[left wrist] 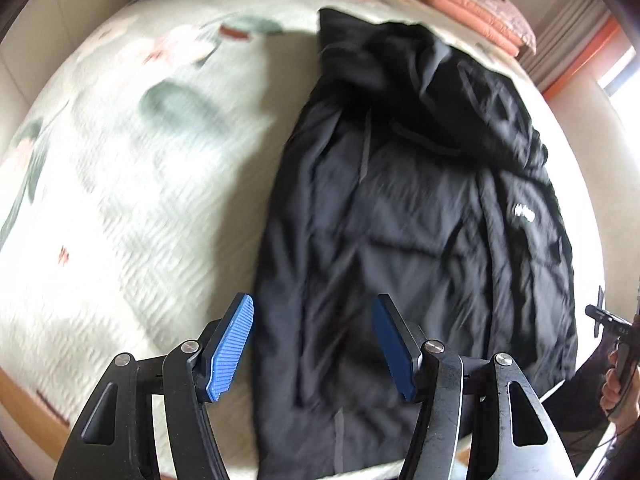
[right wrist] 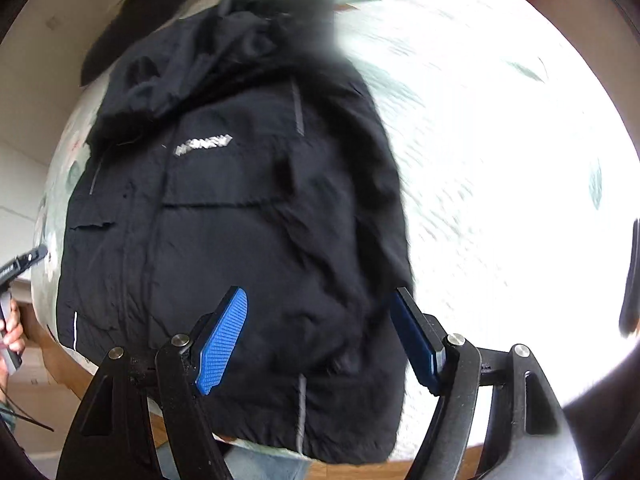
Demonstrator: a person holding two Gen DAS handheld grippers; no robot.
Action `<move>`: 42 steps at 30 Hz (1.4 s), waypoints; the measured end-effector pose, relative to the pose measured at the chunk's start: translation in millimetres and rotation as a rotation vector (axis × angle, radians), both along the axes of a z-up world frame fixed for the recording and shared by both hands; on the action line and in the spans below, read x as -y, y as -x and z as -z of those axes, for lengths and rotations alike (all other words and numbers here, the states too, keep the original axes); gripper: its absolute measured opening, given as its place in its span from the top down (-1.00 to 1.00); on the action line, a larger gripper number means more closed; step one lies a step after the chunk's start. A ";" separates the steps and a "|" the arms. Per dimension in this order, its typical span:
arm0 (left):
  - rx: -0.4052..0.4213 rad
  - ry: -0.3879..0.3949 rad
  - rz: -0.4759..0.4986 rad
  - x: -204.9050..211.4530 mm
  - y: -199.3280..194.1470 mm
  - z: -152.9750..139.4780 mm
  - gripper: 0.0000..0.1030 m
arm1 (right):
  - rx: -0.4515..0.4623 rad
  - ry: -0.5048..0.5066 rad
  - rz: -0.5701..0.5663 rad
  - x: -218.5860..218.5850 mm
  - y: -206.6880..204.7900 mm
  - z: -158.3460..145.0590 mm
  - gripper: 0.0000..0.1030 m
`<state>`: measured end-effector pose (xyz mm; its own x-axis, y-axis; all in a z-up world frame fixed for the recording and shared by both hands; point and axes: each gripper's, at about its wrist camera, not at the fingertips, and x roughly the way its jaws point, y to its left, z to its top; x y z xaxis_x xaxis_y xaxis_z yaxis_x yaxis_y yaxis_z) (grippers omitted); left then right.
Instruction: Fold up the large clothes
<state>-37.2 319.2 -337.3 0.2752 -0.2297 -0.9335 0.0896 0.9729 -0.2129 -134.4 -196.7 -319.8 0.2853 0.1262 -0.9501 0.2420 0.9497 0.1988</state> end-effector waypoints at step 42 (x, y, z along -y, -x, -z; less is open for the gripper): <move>-0.148 0.439 -0.006 -41.6 49.2 21.6 0.85 | -0.001 -0.182 -0.022 10.5 57.4 7.9 0.69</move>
<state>-86.4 360.8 -358.9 0.1494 -0.6105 -0.7778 0.0217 0.7885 -0.6147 -191.9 -207.3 -327.8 0.2797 0.3021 -0.9113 0.2223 0.9030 0.3676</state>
